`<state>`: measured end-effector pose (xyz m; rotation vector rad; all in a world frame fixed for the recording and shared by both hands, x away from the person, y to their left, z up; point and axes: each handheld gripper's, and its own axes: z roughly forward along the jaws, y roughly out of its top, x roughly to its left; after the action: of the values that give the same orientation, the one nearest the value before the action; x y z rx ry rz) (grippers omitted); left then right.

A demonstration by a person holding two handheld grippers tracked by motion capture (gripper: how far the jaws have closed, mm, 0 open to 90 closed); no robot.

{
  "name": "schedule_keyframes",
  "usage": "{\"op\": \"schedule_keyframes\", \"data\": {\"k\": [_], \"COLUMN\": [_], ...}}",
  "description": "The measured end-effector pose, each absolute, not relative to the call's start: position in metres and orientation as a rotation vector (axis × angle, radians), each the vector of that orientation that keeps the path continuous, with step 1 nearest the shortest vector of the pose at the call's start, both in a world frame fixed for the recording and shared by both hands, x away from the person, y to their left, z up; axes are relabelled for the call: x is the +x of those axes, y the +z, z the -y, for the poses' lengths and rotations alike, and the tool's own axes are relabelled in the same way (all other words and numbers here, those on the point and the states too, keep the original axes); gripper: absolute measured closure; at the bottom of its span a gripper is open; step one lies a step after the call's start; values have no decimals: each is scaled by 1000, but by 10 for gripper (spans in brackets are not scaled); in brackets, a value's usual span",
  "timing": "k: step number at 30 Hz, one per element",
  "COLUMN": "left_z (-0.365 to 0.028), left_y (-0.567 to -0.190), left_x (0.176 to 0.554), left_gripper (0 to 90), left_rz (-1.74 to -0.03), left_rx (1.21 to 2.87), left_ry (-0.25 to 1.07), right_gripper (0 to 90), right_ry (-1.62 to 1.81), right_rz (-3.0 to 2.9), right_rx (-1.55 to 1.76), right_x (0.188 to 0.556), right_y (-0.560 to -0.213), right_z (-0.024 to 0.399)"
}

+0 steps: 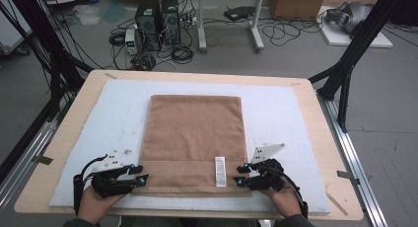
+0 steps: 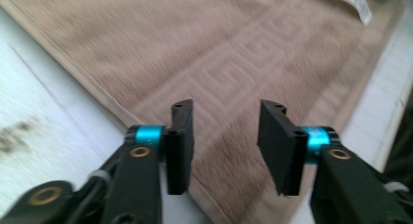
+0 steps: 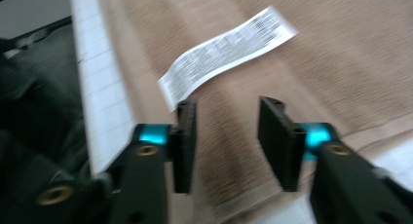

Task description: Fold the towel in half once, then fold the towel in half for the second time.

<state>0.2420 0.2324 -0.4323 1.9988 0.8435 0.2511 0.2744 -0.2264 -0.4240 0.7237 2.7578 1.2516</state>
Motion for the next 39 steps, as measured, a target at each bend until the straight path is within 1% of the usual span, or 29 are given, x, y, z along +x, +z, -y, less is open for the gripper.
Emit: {"op": "schedule_keyframes", "data": {"k": [2,4,10,12,13,18,30,39], "left_z": [-234,-234,-235,-235,-235,-233,-233,-236], "left_y": [-428,-424,-416,-413,-412,-410,-411,-405], "left_x": [246,249,257,259,260,262,267,280], "left_gripper": [518,488,434,397,379,362,356,346], "left_rz": [-839,-846,-853,-856,-857,-850,-864,-870], "left_rx": [1982,1955,1943,1947,1946,1944,1951,1964], "left_ry": [266,271,303,321,322,330,331,344], "right_gripper": [496,470,341,291,283,251,245,246], "right_ry": [1268,1280,1324,1325,1333,1351,1329,1311], "right_rz": [-2736,-2720,-2649,-2641,-2630,-2619,-2638,-2634], "right_rx": [733,742,770,778,787,796,779,765], "right_x": [280,285,303,308,310,318,321,329], "right_y": [-420,-416,-404,-402,-402,-402,-403,-400], "right_z": [226,226,222,219,218,212,209,208]}}
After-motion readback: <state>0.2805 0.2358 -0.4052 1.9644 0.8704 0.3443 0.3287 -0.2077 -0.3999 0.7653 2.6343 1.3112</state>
